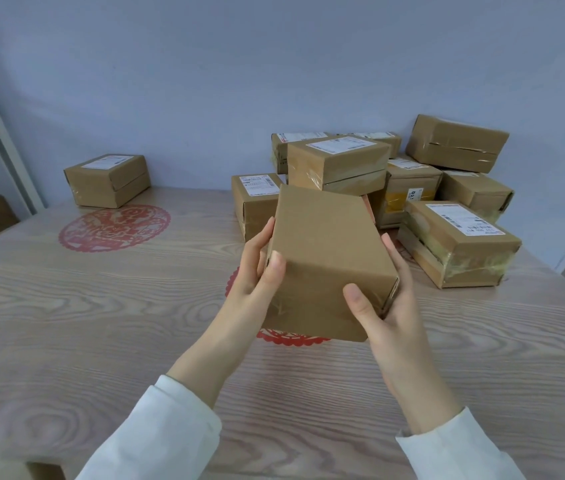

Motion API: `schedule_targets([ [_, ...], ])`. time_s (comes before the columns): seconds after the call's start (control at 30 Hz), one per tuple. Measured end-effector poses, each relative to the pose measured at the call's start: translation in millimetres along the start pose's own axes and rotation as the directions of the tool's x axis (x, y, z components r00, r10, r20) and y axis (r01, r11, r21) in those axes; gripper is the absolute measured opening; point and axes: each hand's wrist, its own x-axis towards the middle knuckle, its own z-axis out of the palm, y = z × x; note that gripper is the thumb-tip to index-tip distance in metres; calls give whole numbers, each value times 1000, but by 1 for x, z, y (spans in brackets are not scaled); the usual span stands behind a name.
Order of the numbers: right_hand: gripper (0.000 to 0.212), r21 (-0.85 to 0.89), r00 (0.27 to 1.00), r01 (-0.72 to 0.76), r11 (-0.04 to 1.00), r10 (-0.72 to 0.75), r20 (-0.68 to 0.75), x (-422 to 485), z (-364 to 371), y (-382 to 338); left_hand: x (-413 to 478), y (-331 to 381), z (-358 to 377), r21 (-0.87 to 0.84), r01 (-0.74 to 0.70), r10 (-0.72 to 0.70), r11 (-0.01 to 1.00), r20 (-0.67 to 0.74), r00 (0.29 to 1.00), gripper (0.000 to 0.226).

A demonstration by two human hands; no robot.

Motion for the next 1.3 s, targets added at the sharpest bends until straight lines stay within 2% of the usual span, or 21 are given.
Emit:
schedule_targets([
  [0.13, 78, -15, 999, 26, 1000, -26, 36, -2, -2, 3, 6, -5, -4, -59, 51, -55, 997, -62, 997, 61],
  [0.2, 88, -16, 997, 17, 1000, -16, 80, -2, -3, 2, 7, -10, -7, -99, 36, -45, 994, -90, 995, 64],
  [0.33, 106, 107, 974, -156, 982, 135, 182, 0, -7, -3, 2, -15, -12, -101, -19, 19, 995, 0, 1000, 79],
  [0.4, 102, 146, 956, -222, 964, 187, 225, 0, -11, -3, -1, -15, -13, -58, -39, 42, 998, 63, 997, 81],
  [0.47, 90, 148, 954, -253, 956, 221, 204, 1, -14, 0, -2, -14, -15, -17, -45, 47, 999, 109, 993, 83],
  [0.57, 85, 161, 956, -269, 950, 243, 164, 1, -16, 6, -2, -11, -15, -14, -3, 5, 1000, 150, 989, 86],
  [0.67, 90, 134, 962, -245, 960, 223, 161, -1, -17, 9, -1, -9, -15, -45, 46, -40, 998, 141, 989, 86],
  [0.77, 98, 119, 962, -236, 965, 214, 172, -2, -16, 9, -1, -10, -18, -24, 37, -33, 999, 132, 991, 92],
  [0.9, 92, 134, 957, -262, 956, 240, 163, -1, -15, 9, -2, -11, -20, 34, 25, -30, 999, 158, 987, 102],
  [1.07, 102, 76, 968, -213, 974, 200, 154, -1, -12, 8, -1, -14, -16, -22, 54, -51, 998, 85, 995, 101],
  [1.23, 88, 87, 968, -237, 968, 227, 111, -2, -12, 6, -2, -12, -17, 43, 22, -27, 999, 118, 993, 100],
  [1.3, 92, 83, 972, -221, 972, 212, 100, -2, -10, 5, -1, -12, -15, 28, 22, -24, 999, 107, 994, 100],
])
